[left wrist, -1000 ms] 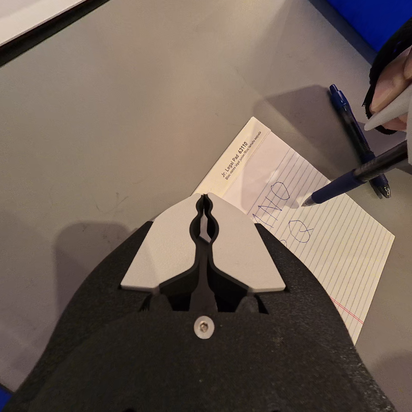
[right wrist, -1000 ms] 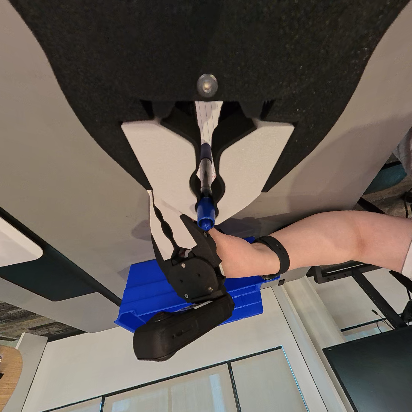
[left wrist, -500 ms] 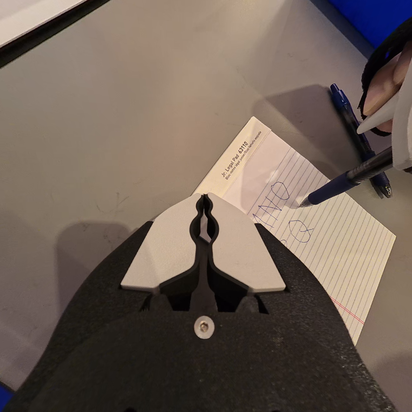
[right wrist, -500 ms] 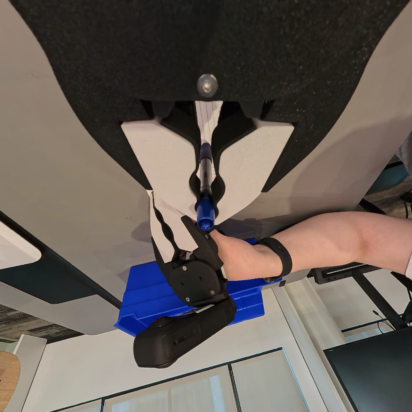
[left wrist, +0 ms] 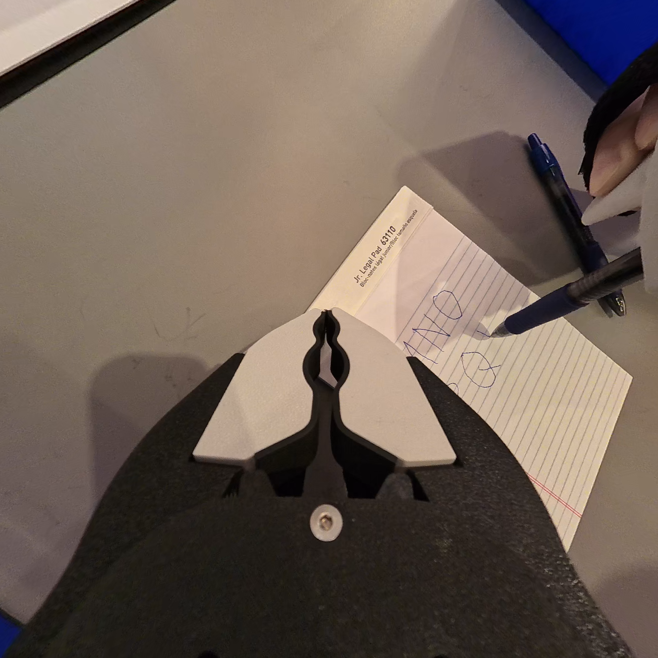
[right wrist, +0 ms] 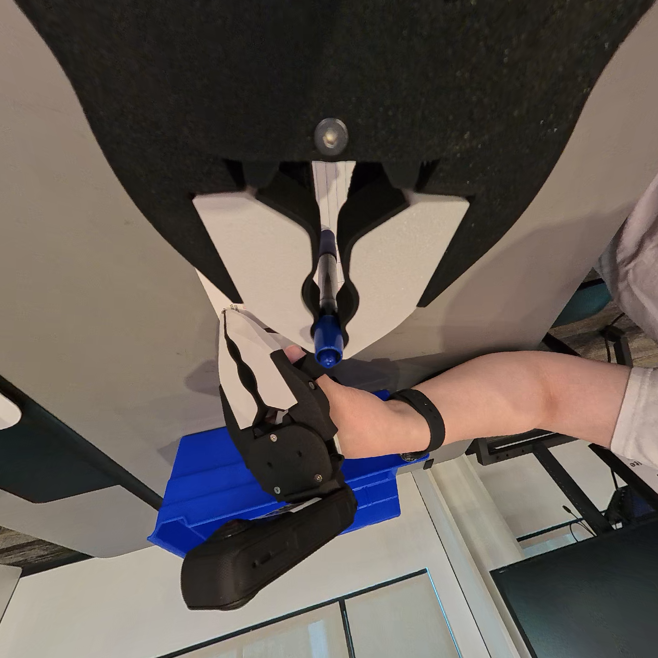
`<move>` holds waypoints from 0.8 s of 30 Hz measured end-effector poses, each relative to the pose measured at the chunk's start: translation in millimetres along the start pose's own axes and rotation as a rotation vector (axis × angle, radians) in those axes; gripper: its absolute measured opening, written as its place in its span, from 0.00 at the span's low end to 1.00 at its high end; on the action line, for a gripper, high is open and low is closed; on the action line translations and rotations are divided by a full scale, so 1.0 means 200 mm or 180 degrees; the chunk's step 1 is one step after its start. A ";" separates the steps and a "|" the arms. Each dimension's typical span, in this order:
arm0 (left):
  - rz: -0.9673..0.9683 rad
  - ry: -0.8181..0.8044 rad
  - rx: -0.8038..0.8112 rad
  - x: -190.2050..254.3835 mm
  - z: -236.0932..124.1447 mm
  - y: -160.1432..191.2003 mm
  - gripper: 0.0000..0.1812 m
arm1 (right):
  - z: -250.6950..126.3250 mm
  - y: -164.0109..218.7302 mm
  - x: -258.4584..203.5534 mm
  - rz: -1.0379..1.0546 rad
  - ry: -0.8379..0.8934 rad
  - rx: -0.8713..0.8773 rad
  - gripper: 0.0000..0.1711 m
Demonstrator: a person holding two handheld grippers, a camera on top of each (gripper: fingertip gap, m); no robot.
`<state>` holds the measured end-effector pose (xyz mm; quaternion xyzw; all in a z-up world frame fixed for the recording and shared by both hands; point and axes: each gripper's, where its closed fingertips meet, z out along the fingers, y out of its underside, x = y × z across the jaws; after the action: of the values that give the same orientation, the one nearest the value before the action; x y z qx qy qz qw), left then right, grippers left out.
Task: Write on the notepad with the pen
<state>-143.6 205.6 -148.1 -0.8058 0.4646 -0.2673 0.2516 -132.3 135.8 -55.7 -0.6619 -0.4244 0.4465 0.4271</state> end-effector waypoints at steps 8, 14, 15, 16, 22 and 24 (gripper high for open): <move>0.0002 -0.0001 -0.0002 0.00 0.00 0.00 0.00 | 0.02 0.02 -0.05 0.0044 -0.0178 -0.0083 0.02; 0.0003 -0.0004 -0.0003 0.00 0.00 0.00 0.00 | 0.02 0.02 -0.05 0.0041 -0.0189 -0.0091 0.02; 0.0003 -0.0003 -0.0003 0.00 0.00 0.00 0.00 | 0.02 0.02 -0.05 0.0041 -0.0188 -0.0100 0.02; 0.0001 -0.0002 -0.0003 0.00 0.00 0.00 0.00 | 0.01 0.02 -0.05 0.0035 -0.0184 -0.0106 0.02; 0.0000 -0.0003 -0.0003 0.00 0.00 0.00 0.00 | 0.02 0.02 -0.06 0.0046 -0.0224 -0.0117 0.02; 0.0000 -0.0003 -0.0002 0.00 0.00 0.00 0.00 | 0.02 0.02 -0.06 0.0045 -0.0212 -0.0111 0.02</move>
<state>-143.7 205.8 -148.1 -0.8060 0.4646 -0.2668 0.2516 -138.2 125.1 -57.7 -0.6570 -0.4414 0.4639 0.3980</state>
